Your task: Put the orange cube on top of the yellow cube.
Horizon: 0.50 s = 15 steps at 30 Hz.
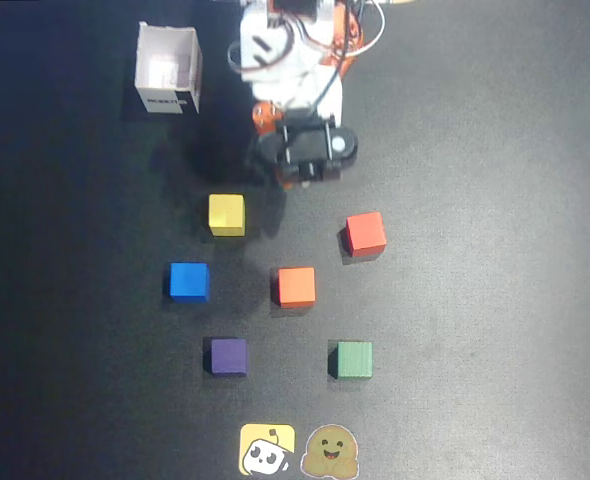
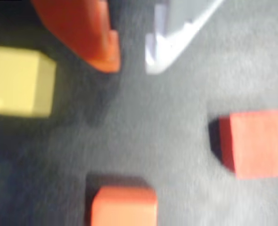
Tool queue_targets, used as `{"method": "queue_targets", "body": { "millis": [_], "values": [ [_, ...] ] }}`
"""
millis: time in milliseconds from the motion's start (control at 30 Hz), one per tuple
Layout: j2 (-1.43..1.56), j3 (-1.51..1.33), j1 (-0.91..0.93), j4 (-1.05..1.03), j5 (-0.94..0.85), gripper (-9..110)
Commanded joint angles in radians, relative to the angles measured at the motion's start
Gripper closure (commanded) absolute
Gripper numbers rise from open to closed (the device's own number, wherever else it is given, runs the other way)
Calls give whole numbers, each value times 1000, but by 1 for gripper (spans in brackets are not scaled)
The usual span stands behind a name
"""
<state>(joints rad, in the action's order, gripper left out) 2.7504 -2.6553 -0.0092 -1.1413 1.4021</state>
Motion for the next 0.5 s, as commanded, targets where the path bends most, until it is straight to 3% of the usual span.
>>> {"method": "queue_targets", "body": {
  "millis": [0, 200, 467],
  "values": [
    [-178, 144, -9, 51, -9, 98],
    [-551, 420, -15, 58, -11, 96],
    [-825, 620, -23, 78, -14, 93]
  ]
}}
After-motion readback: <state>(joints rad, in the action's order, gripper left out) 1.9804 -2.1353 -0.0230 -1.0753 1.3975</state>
